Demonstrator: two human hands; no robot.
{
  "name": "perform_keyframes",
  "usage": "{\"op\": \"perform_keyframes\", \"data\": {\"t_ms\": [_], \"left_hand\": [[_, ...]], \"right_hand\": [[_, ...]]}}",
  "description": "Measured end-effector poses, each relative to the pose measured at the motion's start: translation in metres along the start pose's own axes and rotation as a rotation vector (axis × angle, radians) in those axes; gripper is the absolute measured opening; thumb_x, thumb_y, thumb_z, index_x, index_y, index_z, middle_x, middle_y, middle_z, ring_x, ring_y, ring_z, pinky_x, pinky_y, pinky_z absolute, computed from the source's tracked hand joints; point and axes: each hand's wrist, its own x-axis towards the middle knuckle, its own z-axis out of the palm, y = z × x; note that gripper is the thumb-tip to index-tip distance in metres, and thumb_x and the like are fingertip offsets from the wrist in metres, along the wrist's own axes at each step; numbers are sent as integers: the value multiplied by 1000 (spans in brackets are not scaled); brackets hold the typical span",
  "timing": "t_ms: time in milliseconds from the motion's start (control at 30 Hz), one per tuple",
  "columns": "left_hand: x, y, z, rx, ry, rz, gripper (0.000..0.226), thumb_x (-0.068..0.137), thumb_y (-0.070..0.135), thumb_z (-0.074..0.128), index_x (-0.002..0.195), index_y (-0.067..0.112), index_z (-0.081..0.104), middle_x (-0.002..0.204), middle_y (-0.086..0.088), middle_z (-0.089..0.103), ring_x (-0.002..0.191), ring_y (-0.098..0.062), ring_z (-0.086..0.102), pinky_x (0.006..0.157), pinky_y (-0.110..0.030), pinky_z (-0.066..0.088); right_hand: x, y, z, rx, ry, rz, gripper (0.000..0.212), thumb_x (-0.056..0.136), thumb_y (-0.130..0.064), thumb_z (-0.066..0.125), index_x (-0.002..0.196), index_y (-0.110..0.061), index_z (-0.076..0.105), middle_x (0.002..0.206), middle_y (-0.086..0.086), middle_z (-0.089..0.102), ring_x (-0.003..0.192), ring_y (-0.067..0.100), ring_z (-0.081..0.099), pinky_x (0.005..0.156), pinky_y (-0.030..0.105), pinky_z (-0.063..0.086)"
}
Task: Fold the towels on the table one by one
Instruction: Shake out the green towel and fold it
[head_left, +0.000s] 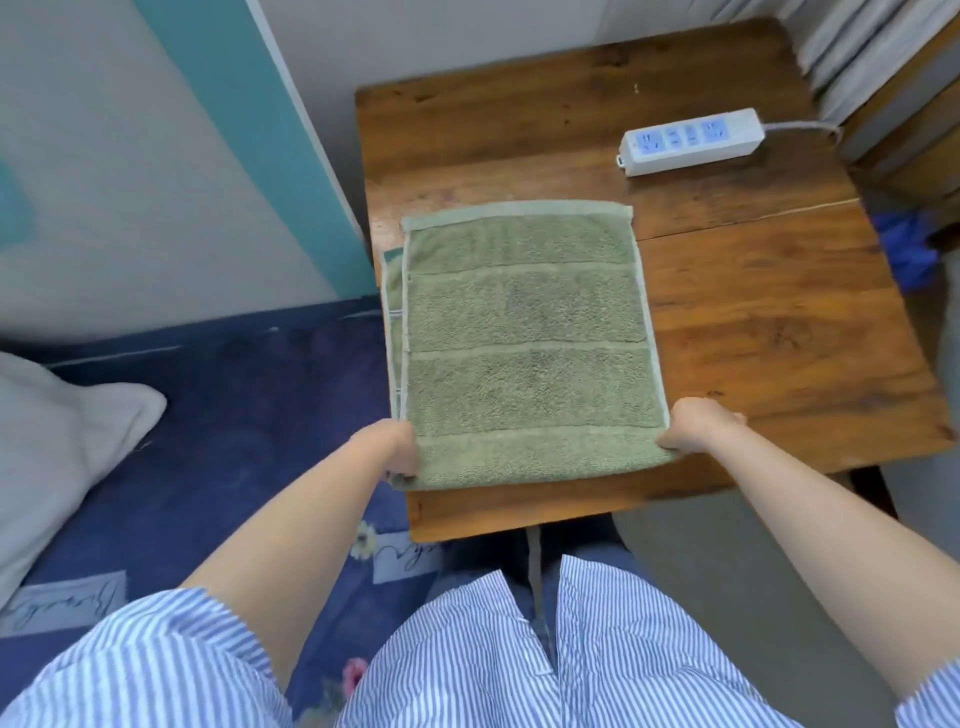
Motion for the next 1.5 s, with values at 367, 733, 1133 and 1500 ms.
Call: {"op": "perform_keyframes", "data": {"t_ms": [367,733,1133,1500], "left_hand": [[14,-10,-34,-88,-15,214,33,95,19,36,113,2,59,113,-14,66,82,-20,55,61,-22,46],[59,22,-149,-326,589,89,31,94,17,36,121,10,49,122,-12,55,107,-29,52,80,-37,46],[112,35,-205,-323,793,-94,30,95,19,41,120,4,47,122,-19,51,115,-34,41,91,-41,37],[73,4,-179,-744,759,277,13,94,19,46,85,12,50,72,0,51,62,-15,45,55,-27,37]], "right_hand": [[17,-5,-18,-103,51,44,13,88,-14,42,87,-11,55,90,3,56,93,25,54,82,32,41],[98,-60,-133,135,627,-310,32,87,-6,44,117,-2,52,125,19,50,117,34,42,90,41,40],[151,-62,-160,284,514,-352,38,78,-9,58,117,-6,56,114,20,53,114,34,39,91,38,37],[122,-44,-173,605,231,-594,25,73,-2,70,62,-17,53,59,-8,49,54,7,48,47,16,34]]}}
